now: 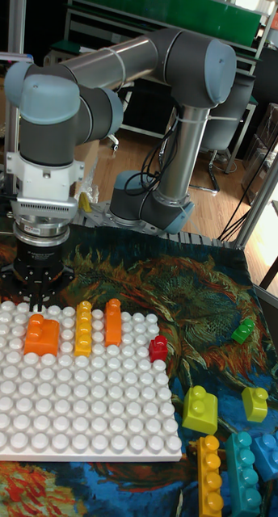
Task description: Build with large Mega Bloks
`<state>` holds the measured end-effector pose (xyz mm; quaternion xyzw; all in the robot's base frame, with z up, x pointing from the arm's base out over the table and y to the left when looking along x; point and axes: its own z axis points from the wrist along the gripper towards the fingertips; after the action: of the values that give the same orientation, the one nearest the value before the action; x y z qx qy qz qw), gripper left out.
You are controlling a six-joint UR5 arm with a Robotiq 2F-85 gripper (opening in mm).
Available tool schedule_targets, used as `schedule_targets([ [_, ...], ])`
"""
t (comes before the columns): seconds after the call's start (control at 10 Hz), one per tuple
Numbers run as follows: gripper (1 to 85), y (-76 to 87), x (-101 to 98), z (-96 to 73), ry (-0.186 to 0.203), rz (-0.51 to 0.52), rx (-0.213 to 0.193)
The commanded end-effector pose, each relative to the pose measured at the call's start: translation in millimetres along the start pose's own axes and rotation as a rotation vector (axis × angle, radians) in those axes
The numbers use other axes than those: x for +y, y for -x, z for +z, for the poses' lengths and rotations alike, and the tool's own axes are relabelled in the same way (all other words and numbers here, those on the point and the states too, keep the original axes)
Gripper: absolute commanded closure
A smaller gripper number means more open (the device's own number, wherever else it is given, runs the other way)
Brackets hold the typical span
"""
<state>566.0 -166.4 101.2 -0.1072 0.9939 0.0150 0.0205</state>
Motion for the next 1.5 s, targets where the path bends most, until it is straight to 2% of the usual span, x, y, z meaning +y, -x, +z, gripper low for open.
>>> schedule_targets([
  [0.0, 44.0, 7.3, 9.7, -4.8, 0.043, 0.002, -0.035],
  [0.1, 42.3, 11.8, 13.2, -5.2, 0.057, 0.035, -0.051],
  [0.2, 42.3, 16.2, 21.7, -3.4, 0.046, 0.077, -0.068],
  [0.3, 42.3, 18.8, 63.7, 1.8, 0.053, 0.146, -0.084],
  [0.4, 43.0, 18.5, 86.1, 4.5, 0.046, 0.19, -0.085],
  [0.5, 44.7, 20.3, 81.3, 3.0, 0.016, 0.196, -0.075],
  [0.6, 45.0, 15.2, 75.8, 1.8, 0.008, 0.172, -0.049],
  [0.7, 45.0, 4.5, 70.0, 2.1, -0.018, 0.118, -0.009],
  [0.8, 43.3, -1.8, 68.1, 2.0, -0.026, 0.06, 0.015],
  [0.9, 35.3, -2.7, 81.4, 1.9, 0.031, 0.053, 0.022],
  [1.0, 34.0, 4.1, 112.2, 8.2, 0.063, 0.092, 0.004],
  [1.1, 34.7, 20.2, 161.9, 20.9, 0.063, 0.161, -0.027],
  [1.2, 41.0, 33.6, 193.8, 25.8, 0.04, 0.219, -0.039],
  [1.3, 45.7, 37.9, 200.1, 23.0, 0.015, 0.238, -0.028],
  [1.4, 47.3, 32.3, 195.2, 20.4, 0.009, 0.221, -0.005],
])
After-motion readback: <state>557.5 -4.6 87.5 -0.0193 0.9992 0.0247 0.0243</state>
